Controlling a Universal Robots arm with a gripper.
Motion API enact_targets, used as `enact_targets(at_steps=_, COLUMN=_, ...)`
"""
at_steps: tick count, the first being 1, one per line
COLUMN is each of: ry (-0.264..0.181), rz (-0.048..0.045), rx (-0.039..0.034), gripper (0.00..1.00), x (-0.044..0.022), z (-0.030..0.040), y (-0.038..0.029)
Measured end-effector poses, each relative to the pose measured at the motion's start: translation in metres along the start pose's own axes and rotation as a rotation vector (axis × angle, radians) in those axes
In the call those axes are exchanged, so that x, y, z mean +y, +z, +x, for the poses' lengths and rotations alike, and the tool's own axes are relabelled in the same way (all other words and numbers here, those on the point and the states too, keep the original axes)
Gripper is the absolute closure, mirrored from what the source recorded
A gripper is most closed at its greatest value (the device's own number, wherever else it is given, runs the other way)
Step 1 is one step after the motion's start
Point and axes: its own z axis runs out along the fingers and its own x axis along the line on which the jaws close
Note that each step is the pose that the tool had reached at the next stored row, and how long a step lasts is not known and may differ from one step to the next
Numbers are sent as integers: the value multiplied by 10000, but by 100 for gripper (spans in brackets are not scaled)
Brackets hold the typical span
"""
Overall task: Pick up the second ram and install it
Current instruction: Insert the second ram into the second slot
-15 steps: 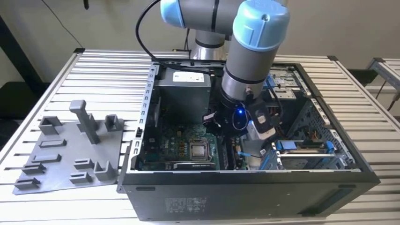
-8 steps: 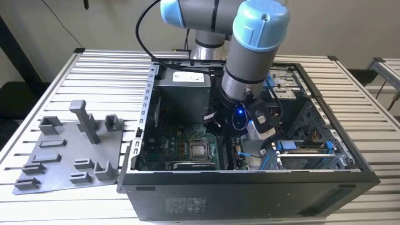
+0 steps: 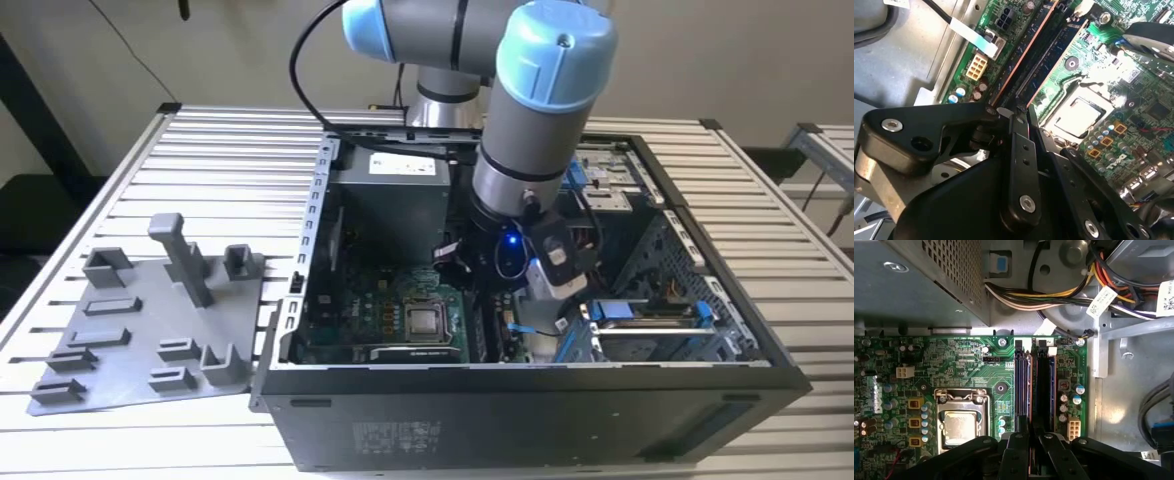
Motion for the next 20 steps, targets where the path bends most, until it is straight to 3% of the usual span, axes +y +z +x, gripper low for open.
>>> enact_targets(at_steps=20, ry=-175, rz=24, rx=3, gripper=86, x=-1, z=7, y=15)
